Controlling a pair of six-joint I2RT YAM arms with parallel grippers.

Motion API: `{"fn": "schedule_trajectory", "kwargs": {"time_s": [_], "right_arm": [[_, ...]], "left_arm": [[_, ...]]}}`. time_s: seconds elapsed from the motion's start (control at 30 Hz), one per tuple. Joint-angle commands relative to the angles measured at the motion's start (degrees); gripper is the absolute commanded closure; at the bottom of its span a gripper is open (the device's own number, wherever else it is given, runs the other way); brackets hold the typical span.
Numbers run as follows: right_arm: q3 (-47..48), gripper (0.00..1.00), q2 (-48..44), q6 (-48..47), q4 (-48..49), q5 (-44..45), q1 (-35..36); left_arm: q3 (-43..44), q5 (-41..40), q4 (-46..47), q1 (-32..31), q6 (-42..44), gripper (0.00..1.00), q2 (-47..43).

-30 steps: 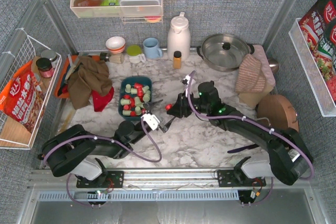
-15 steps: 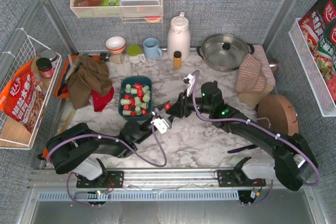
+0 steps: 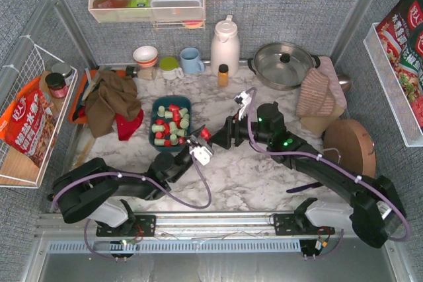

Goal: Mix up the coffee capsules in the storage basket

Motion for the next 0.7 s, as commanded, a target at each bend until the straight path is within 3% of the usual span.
{"fn": "schedule_trajectory", "kwargs": {"time_s": [0.0, 0.13, 0.27, 0.47, 0.67], "right_arm": [[0.04, 0.40, -3.71, -2.39, -4.29, 10.17, 0.08], [-1.63, 0.39, -7.60, -3.50, -9.20, 25.33, 0.00], [-2.69, 0.38, -8.93, -2.87, -12.26, 36.44, -0.30], [-2.63, 0.36, -7.53, -2.41, -12.54, 36.12, -0.53], [-2.92, 0.36, -6.98, -2.45, -12.61, 35.34, -0.53]], "left_arm": [[-0.84, -8.81, -1.37, 2.02, -6.01, 0.74, -2.65], [-0.80, -12.50, -10.51, 6.93, -16.88, 0.75, -7.21], [3.59, -17.29, -31.81, 15.51, -34.44, 0.74, -13.14], [10.82, -17.10, -52.26, 23.46, -48.22, 0.63, -13.02], [17.69, -11.74, -57.90, 28.79, -51.03, 0.62, -6.54]]}}
